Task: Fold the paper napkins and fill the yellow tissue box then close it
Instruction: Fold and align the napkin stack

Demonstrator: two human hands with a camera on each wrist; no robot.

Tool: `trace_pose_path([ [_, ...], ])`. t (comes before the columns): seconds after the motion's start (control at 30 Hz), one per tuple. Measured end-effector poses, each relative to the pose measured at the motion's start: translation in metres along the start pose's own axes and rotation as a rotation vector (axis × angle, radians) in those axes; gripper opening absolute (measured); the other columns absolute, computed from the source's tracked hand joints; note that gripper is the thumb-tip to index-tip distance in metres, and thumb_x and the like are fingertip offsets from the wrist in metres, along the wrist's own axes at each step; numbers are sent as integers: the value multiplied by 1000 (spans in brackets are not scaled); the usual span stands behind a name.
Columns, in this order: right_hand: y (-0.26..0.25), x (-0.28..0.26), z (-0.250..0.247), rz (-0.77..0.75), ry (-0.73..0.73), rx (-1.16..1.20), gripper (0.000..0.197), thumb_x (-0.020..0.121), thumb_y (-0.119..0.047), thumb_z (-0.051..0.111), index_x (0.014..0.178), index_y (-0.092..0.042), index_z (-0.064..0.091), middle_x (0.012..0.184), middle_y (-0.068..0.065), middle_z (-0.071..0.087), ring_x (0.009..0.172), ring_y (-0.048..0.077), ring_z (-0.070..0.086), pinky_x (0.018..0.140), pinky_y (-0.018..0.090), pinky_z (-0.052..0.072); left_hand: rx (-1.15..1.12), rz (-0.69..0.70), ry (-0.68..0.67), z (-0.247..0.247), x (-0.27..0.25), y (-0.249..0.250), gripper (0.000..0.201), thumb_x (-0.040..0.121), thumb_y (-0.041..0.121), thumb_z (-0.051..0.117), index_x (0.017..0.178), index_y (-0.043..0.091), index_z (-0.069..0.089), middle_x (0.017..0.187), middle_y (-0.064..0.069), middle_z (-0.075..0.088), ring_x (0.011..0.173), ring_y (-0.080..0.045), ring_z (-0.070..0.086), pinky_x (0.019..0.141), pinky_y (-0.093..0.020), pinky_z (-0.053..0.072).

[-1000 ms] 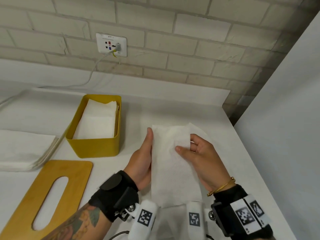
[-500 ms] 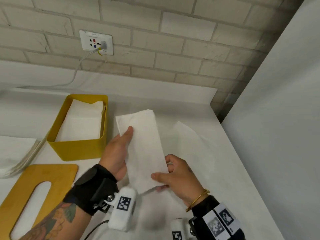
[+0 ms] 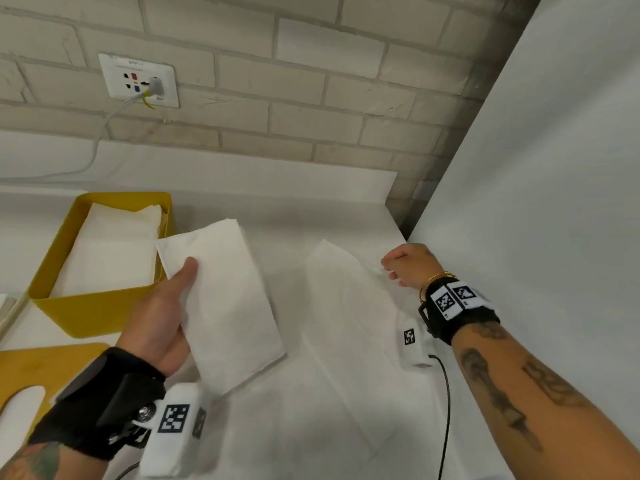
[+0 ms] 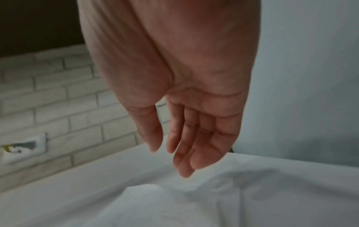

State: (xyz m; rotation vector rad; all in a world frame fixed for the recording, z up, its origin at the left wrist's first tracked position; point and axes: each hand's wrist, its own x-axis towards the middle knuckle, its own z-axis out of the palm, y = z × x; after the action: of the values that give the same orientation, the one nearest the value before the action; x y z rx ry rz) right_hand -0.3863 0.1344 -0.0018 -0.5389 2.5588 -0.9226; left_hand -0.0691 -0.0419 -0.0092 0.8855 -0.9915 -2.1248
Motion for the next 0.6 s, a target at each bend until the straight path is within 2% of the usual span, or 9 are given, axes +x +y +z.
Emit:
trace_pose_path([
  [0.07, -6, 15, 6, -55, 8, -88, 8, 93, -22, 68, 94, -15, 71, 107, 11, 73, 104, 28, 69, 99, 38, 54, 10, 0, 0, 2, -4, -2, 21, 102, 30, 54, 113, 18, 68, 104, -1, 79, 90, -14, 76, 83, -36, 51],
  [0.13, -12, 26, 15, -87, -7, -161, 19, 94, -26, 68, 107, -14, 72, 118, 9, 71, 112, 28, 65, 98, 30, 49, 15, -5, 6, 3, -9, -3, 18, 102, 29, 54, 109, 18, 68, 98, 0, 80, 84, -13, 77, 81, -36, 51],
  [0.27, -17, 39, 38, -71, -85, -266, 37, 95, -36, 66, 126, -15, 66, 136, 6, 61, 127, 27, 55, 108, 32, 42, 13, -17, 16, -1, -15, -5, 22, 101, 29, 54, 114, 16, 67, 105, -3, 79, 90, -16, 76, 85, -37, 52],
  [0.33, -17, 44, 46, -68, -78, -277, 41, 94, -37, 66, 129, -16, 64, 138, 6, 59, 128, 27, 53, 108, 32, 41, 27, -26, 18, -3, -18, -6, 26, 101, 31, 53, 117, 16, 67, 109, -4, 78, 94, -17, 76, 87, -39, 52],
  [0.5, -18, 50, 56, -109, -75, -267, 27, 91, -26, 71, 115, -14, 68, 125, 8, 65, 115, 26, 60, 93, 25, 43, 43, -44, 31, -6, -25, -10, 23, 101, 31, 53, 111, 17, 68, 103, -4, 79, 87, -17, 77, 83, -41, 51],
  [0.6, -25, 51, 49, -179, -33, -84, 11, 91, -19, 73, 100, -15, 70, 104, 4, 67, 101, 23, 60, 86, 23, 40, 41, -43, 49, -9, -24, -9, 25, 100, 32, 54, 114, 16, 68, 105, -5, 78, 90, -17, 76, 84, -40, 51],
])
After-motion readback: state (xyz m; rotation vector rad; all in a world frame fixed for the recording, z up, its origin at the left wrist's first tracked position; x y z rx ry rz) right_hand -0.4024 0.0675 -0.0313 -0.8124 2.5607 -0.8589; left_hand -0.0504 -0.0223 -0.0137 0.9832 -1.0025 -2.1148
